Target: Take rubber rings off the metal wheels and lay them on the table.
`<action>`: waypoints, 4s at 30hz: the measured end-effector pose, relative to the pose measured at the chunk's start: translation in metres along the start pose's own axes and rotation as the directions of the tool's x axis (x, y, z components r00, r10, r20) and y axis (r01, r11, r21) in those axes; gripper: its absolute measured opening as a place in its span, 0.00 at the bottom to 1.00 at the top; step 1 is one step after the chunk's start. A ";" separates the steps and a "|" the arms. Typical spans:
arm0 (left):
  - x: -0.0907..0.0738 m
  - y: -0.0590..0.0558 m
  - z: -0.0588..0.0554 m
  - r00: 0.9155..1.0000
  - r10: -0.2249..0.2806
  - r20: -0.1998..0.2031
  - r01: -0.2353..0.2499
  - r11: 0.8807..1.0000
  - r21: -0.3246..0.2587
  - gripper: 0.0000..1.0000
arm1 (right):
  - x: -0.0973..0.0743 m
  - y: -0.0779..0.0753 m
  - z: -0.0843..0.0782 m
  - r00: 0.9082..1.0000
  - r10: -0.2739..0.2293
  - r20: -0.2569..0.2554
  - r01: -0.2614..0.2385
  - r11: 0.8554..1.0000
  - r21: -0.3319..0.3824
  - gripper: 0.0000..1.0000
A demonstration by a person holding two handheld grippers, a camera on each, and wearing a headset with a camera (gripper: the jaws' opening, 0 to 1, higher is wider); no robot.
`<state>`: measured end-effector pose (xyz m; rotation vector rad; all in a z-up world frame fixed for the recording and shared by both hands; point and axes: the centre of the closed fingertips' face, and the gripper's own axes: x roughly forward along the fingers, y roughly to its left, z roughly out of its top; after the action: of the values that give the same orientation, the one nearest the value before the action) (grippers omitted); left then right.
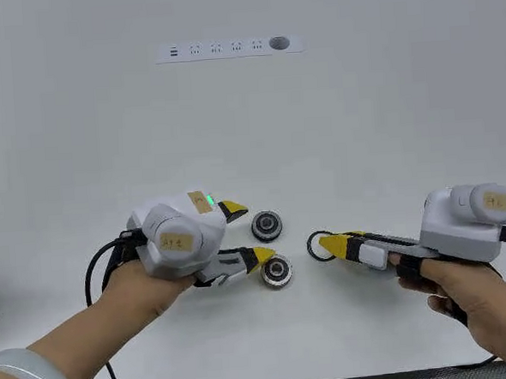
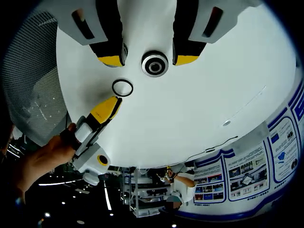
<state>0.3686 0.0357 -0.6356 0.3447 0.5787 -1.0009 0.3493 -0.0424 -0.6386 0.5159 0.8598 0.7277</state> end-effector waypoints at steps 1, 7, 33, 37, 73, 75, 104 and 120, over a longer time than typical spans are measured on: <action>0.001 0.000 0.001 1.000 -0.001 -0.003 0.001 1.000 -0.001 0.41 | 0.000 0.000 0.000 1.000 0.001 -0.001 -0.001 1.000 0.001 0.18; 0.007 0.003 0.001 1.000 0.000 -0.019 0.000 1.000 0.002 0.36 | 0.003 0.001 -0.001 1.000 0.006 -0.004 -0.006 1.000 0.005 0.17; 0.023 0.007 -0.004 0.997 -0.006 -0.071 0.007 1.000 0.013 0.15 | 0.005 0.002 -0.001 1.000 0.019 0.002 -0.019 1.000 0.024 0.16; 0.023 0.009 -0.005 0.997 -0.007 -0.072 0.008 1.000 0.017 0.14 | 0.007 0.003 0.002 1.000 0.024 0.004 -0.024 0.999 0.022 0.16; 0.023 0.009 -0.005 0.998 -0.012 -0.059 0.012 1.000 0.005 0.12 | 0.056 0.009 0.020 0.991 0.094 -0.093 -0.096 0.995 -0.021 0.19; 0.023 0.009 -0.005 0.998 -0.012 -0.058 0.012 1.000 0.003 0.12 | 0.059 0.009 0.020 0.990 0.100 -0.097 -0.101 0.995 -0.013 0.20; 0.023 0.009 -0.005 0.999 -0.013 -0.050 0.013 1.000 -0.003 0.12 | 0.068 0.023 0.010 0.974 0.163 -0.160 -0.159 0.987 0.039 0.20; 0.023 0.009 -0.005 0.999 -0.015 -0.048 0.015 1.000 -0.003 0.12 | 0.063 0.021 0.009 0.974 0.165 -0.158 -0.160 0.986 0.039 0.12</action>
<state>0.3839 0.0274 -0.6533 0.3638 0.6270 -1.0082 0.3771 0.0170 -0.6505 0.5608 0.9861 0.9186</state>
